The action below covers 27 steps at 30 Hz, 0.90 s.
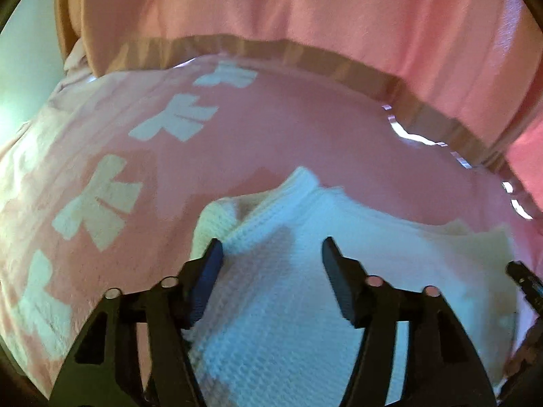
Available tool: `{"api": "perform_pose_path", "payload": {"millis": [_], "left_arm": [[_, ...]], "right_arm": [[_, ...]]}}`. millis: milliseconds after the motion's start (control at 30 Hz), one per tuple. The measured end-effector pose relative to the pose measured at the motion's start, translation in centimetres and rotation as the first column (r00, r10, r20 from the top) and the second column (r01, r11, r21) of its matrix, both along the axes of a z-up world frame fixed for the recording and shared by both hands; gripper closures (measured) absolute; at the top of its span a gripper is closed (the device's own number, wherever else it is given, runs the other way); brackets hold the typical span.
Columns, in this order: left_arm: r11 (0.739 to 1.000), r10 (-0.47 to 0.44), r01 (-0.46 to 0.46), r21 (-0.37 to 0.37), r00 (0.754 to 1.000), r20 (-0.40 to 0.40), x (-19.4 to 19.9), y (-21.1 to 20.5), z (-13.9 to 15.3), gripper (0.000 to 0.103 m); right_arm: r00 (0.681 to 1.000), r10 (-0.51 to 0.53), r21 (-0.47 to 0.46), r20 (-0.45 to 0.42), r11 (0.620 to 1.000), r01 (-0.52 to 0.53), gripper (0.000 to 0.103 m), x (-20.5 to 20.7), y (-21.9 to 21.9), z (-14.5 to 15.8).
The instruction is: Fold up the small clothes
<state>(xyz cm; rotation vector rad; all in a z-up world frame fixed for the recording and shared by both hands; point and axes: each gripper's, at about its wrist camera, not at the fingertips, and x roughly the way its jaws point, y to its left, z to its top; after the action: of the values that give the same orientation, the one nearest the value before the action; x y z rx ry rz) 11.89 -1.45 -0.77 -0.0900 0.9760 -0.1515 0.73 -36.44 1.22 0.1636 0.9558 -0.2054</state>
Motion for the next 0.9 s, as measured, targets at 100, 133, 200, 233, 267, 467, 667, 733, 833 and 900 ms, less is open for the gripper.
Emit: {"api": "perform_pose_path", "payload": {"millis": [100, 133, 200, 233, 267, 467, 667, 733, 833, 900], "left_arm": [[0.998, -0.003, 0.001, 0.057, 1.000, 0.027, 0.4, -0.1, -0.2, 0.087], [0.998, -0.008, 0.005, 0.060, 0.999, 0.041, 0.6, 0.0, 0.2, 0.095], [0.998, -0.002, -0.002, 0.065, 0.998, 0.065, 0.8, 0.1, 0.7, 0.098], [0.997, 0.008, -0.012, 0.071, 0.998, 0.062, 1.0, 0.3, 0.7, 0.098], [0.997, 0.011, -0.015, 0.073, 0.999, 0.050, 1.3, 0.4, 0.4, 0.098], [0.991, 0.022, -0.027, 0.130, 0.999, 0.039, 2.0, -0.1, -0.9, 0.097], [0.990, 0.032, -0.042, 0.137, 0.997, 0.070, 1.3, -0.3, -0.6, 0.096], [0.990, 0.033, -0.044, 0.135, 0.996, 0.082, 0.8, -0.4, -0.3, 0.096], [0.995, 0.020, -0.029, 0.100, 0.995, 0.097, -0.7, -0.5, 0.4, 0.096], [0.996, -0.012, 0.003, 0.084, 0.995, 0.104, -1.8, -0.8, 0.5, 0.095]], "right_arm": [[1.000, -0.010, 0.054, -0.006, 0.999, 0.011, 0.088, 1.0, -0.4, -1.0], [1.000, -0.002, 0.065, 0.022, 0.998, 0.001, 0.088, 0.9, -0.4, -0.5], [0.994, 0.000, 0.076, 0.111, 0.997, -0.008, 0.088, 0.2, -0.4, 1.3], [0.989, -0.003, 0.068, 0.147, 0.998, -0.007, 0.088, -0.1, -0.5, 1.9], [0.991, -0.009, 0.051, 0.133, 0.999, 0.002, 0.086, 0.2, -0.7, 1.4], [0.996, -0.074, 0.072, 0.043, 0.995, 0.071, 0.079, 0.2, -2.3, -0.7], [0.961, 0.085, 0.117, 0.263, 0.986, -0.119, 0.074, -1.9, 3.6, 4.5], [0.949, 0.221, 0.161, 0.223, 0.952, -0.260, 0.078, -1.1, 7.6, 3.4], [0.931, 0.344, 0.188, 0.118, 0.913, -0.361, 0.086, 0.0, 11.9, 0.3], [0.933, 0.357, 0.153, 0.052, 0.920, -0.360, 0.092, 0.7, 12.6, -1.4]]}}
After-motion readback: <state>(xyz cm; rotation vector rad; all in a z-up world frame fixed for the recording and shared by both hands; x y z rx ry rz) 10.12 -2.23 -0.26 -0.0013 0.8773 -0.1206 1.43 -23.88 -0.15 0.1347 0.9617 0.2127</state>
